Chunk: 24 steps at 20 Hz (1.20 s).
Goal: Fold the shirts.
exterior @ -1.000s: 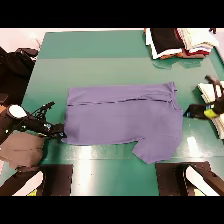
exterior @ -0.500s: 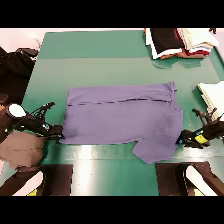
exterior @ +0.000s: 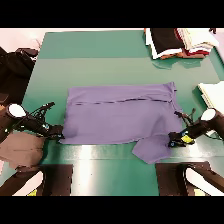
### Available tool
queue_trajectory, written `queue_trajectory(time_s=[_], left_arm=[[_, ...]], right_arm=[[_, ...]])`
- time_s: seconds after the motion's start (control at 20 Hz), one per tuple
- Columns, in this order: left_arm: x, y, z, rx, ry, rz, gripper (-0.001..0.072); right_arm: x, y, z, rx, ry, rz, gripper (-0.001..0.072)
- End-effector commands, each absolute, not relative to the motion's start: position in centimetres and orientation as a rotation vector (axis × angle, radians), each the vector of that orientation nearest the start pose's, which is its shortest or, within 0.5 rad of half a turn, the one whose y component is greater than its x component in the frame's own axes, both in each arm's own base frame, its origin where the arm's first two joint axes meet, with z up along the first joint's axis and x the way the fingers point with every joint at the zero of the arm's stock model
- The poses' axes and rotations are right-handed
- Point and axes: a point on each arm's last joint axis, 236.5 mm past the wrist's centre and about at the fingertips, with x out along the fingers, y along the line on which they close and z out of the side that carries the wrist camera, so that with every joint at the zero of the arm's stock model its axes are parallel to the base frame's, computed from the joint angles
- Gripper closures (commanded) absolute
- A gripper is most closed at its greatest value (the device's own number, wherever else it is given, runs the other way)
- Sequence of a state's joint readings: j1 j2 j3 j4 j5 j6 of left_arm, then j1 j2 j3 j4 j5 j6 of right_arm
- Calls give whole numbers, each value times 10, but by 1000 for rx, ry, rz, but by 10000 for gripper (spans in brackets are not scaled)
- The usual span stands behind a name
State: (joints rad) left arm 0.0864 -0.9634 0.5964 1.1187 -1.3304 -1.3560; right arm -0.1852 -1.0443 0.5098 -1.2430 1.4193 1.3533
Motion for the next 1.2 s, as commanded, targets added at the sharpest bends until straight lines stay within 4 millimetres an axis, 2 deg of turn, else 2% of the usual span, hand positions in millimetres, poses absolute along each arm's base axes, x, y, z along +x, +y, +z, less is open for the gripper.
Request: queue_trajectory(time_s=[0.0, 0.1, 0.2, 0.35, 0.5, 0.65, 0.8, 0.95, 1.05, 1.15], left_arm=[[195, -84, -52, -359, 1613, -353, 684], [202, -84, -44, -352, 1595, -358, 684], [218, -84, -30, -350, 1544, -360, 684], [255, -85, 1, -350, 1414, -356, 685], [300, -78, 30, -339, 1254, -320, 685], [337, -73, 42, -341, 1185, -304, 685], [386, -75, 43, -399, 1116, -292, 685], [435, -76, 30, -450, 1066, -292, 685], [460, -75, 18, -485, 1057, -281, 684], [477, -77, 7, -498, 1055, -297, 684]], right_arm=[[158, 59, -80, 213, 1829, 318, 697], [173, 50, -57, 111, 1754, 310, 698], [191, 37, -27, 41, 1660, 274, 698], [229, 25, 15, -17, 1511, 235, 698], [275, 23, 38, -27, 1430, 227, 699], [329, 21, 48, -30, 1371, 217, 699], [371, 19, 48, -33, 1356, 214, 699], [409, 15, 42, -40, 1344, 205, 699], [428, 15, 34, -37, 1351, 207, 698], [446, 15, 24, -35, 1359, 209, 698]])
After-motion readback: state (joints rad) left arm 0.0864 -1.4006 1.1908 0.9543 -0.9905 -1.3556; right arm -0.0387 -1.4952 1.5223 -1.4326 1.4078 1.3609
